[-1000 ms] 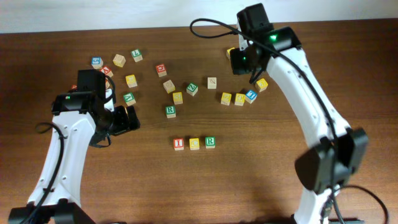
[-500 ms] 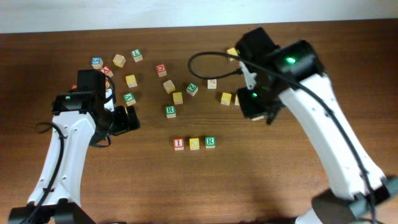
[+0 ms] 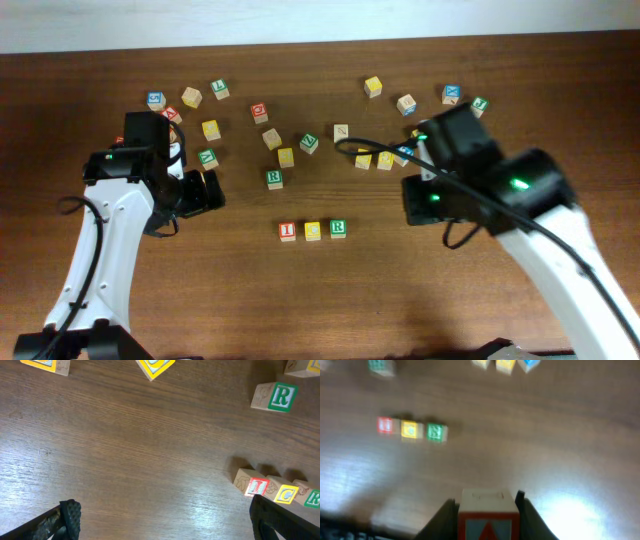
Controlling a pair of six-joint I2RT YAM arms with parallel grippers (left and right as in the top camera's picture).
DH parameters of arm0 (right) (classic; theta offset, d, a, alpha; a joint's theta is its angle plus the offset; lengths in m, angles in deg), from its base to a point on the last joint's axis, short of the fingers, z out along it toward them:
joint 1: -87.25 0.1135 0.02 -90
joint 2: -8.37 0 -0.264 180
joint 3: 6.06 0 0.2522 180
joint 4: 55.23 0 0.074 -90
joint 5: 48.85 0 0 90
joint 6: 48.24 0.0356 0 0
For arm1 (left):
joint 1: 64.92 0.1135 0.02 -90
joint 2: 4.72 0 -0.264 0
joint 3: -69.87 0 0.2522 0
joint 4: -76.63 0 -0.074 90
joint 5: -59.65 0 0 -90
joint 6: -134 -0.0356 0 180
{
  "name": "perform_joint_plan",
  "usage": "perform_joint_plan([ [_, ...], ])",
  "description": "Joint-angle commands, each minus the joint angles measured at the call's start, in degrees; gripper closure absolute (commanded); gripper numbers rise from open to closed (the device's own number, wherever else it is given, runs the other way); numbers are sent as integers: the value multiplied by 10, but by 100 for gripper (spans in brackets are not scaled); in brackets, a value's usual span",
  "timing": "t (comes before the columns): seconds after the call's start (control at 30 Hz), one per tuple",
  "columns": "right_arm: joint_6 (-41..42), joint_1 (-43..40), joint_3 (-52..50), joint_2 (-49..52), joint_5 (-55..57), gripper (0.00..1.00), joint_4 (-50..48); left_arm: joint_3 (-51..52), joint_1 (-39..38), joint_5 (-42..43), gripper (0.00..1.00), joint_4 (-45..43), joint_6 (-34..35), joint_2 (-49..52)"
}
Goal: Spell out ICRA
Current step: 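Carry the A block with the right gripper toward the row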
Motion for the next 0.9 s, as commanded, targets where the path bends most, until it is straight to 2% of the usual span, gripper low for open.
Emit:
perform_joint_plan([
  [0.0,62,3,-104,29,-6,78,-109,3,-2,-4,1,0,6,-7],
  [0.03,66,3,-142,53,-12,78,-171,3,-2,-4,1,0,6,-7],
  [0.13,80,16,-178,123,-12,77,-254,3,-2,-4,1,0,6,-7],
  [0.37,115,74,-178,267,30,76,-303,3,-2,-4,1,0,6,-7],
  [0.87,140,75,-202,276,34,73,-340,3,-2,-4,1,0,5,-7],
])
